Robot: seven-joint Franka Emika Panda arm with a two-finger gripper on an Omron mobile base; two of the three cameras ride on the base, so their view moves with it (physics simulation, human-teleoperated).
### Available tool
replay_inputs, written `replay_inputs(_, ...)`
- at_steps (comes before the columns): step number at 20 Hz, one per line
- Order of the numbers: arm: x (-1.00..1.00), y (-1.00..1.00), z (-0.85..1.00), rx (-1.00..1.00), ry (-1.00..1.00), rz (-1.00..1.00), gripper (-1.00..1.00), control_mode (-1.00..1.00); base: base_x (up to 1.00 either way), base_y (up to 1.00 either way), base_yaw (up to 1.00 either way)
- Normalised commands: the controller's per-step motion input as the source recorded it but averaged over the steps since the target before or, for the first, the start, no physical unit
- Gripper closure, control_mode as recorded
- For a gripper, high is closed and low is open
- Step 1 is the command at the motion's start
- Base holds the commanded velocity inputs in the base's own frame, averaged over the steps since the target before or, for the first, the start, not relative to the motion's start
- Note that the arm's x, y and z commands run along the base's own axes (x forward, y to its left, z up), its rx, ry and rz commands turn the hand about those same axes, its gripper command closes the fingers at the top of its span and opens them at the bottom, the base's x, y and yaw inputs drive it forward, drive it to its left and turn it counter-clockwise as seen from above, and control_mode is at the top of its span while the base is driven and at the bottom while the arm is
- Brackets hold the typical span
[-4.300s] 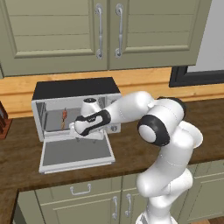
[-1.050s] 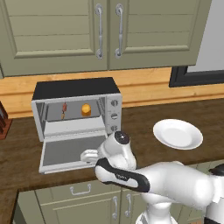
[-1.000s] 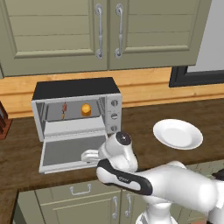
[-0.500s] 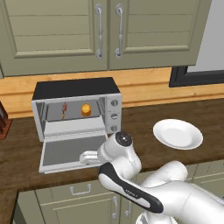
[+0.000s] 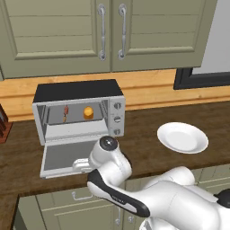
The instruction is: Pick up the kebab skewer and baguette bread, and place them inside the toaster oven. Close the toaster oven door and start by setting the timer.
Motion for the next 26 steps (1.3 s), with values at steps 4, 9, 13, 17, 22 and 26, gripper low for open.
replay_inputs(4,0.00,0.00,-0.13,-0.04,0.02,0.00,-1.00,-1.00,0.00,0.00,0.00)
replay_inputs(9,0.00,0.00,-0.25,0.00,0.00,0.00,-1.00,-1.00,0.00,0.00,0.00)
replay_inputs(13,0.15,0.00,-0.27,0.00,0.00,0.00,-1.00,-1.00,0.00,0.00,0.00)
replay_inputs(17,0.12,0.00,-0.34,0.00,0.00,0.00,-1.00,-1.00,0.00,0.00,0.00)
replay_inputs(22,0.09,0.00,-0.13,0.00,0.00,0.00,-1.00,-1.00,0.00,0.00,0.00)
replay_inputs(26,0.17,0.00,-0.21,0.00,0.00,0.00,-1.00,-1.00,0.00,0.00,0.00)
